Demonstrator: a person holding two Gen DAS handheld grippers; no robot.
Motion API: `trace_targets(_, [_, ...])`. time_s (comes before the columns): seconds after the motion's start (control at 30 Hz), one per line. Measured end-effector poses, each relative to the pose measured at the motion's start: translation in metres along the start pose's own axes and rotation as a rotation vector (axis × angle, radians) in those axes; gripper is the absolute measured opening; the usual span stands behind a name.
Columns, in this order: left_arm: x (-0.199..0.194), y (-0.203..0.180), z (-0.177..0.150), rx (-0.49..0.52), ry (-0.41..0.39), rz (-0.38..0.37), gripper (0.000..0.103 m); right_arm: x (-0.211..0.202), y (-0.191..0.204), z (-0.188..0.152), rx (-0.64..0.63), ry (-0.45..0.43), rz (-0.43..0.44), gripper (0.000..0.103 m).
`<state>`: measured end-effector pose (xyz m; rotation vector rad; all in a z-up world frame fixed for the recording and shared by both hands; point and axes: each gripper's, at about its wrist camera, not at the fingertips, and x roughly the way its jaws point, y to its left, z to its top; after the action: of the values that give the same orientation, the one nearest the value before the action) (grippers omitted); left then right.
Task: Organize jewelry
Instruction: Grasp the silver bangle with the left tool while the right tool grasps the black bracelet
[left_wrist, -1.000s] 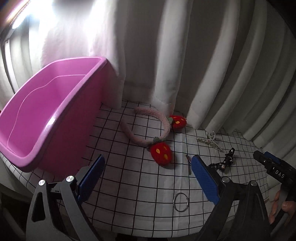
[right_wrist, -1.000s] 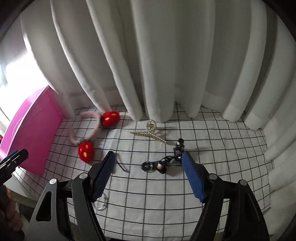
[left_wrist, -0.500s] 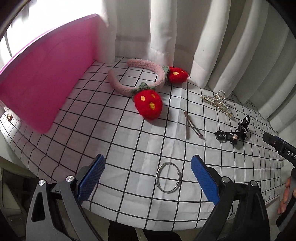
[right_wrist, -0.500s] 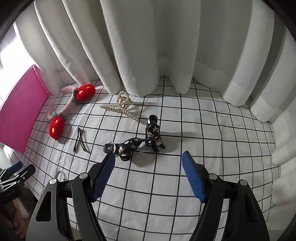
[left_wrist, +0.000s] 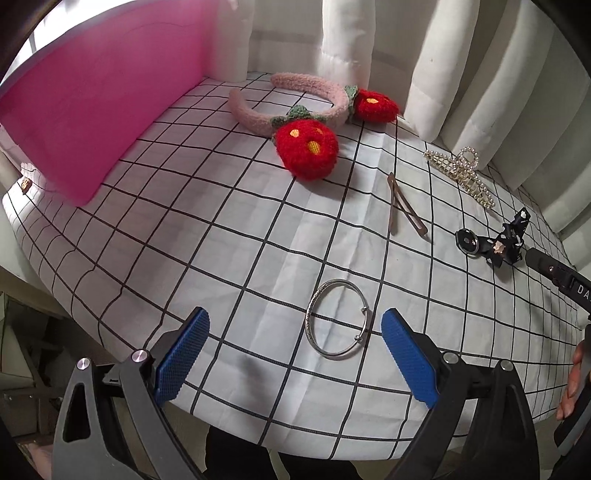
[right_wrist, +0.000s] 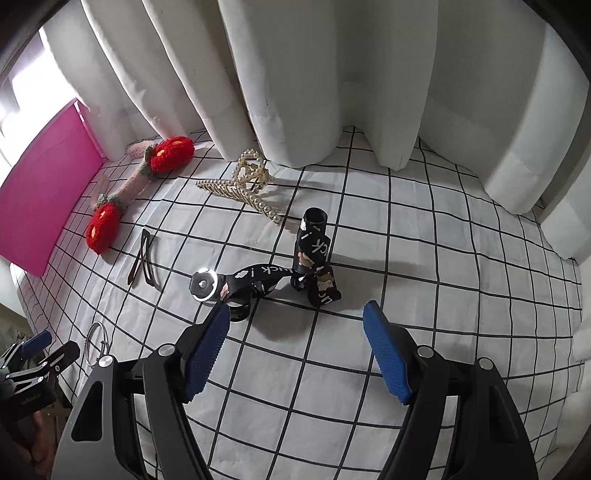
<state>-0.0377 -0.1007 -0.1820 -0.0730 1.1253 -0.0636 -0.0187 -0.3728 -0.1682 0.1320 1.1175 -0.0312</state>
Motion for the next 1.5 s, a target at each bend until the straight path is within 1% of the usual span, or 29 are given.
trace_targets(0.23, [0.016,-0.012,-0.004,0.0,0.013,-0.007,0.092,0.014,-0.003,0.001,-0.015,0.009,0.021,0.071])
trace_targets(0.43, [0.023,-0.017,-0.006,0.001,0.022,-0.004,0.092,0.022,0.002,0.004,-0.041,0.008,0.072,0.071])
trace_targets(0.57, [0.025,-0.018,-0.007,-0.001,0.019,0.004,0.092,0.027,0.011,0.006,-0.069,0.008,0.078,0.071])
trace_targets(0.7, [0.026,-0.017,-0.006,-0.011,0.01,0.008,0.092,0.034,0.017,0.009,-0.098,0.011,0.064,0.071])
trace_targets(0.77, [0.027,-0.016,-0.006,-0.017,0.0,0.013,0.092,0.039,0.019,0.012,-0.112,0.02,0.054,0.075])
trace_targets(0.83, [0.027,-0.016,-0.006,-0.029,-0.009,0.017,0.092,0.045,0.02,0.015,-0.12,0.035,0.056,0.076])
trace_targets(0.9, [0.027,-0.018,-0.006,-0.025,-0.019,0.024,0.092,0.05,0.021,0.017,-0.134,0.04,0.041,0.076])
trace_targets(1.03, [0.03,-0.025,-0.009,-0.008,-0.04,0.064,0.093,0.059,0.022,0.021,-0.144,0.048,0.01,0.076])
trace_targets(1.1, [0.031,-0.029,-0.011,0.003,-0.051,0.086,0.094,0.064,0.021,0.022,-0.14,0.054,0.009,0.076])
trace_targets(1.23, [0.032,-0.03,-0.014,-0.007,-0.083,0.106,0.097,0.065,0.024,0.02,-0.16,0.025,-0.013,0.077])
trace_targets(1.33, [0.032,-0.031,-0.017,-0.021,-0.112,0.119,0.097,0.064,0.023,0.016,-0.157,0.002,-0.013,0.078])
trace_targets(1.5, [0.031,-0.032,-0.02,-0.033,-0.117,0.126,0.097,0.062,0.02,0.012,-0.159,-0.021,-0.013,0.077])
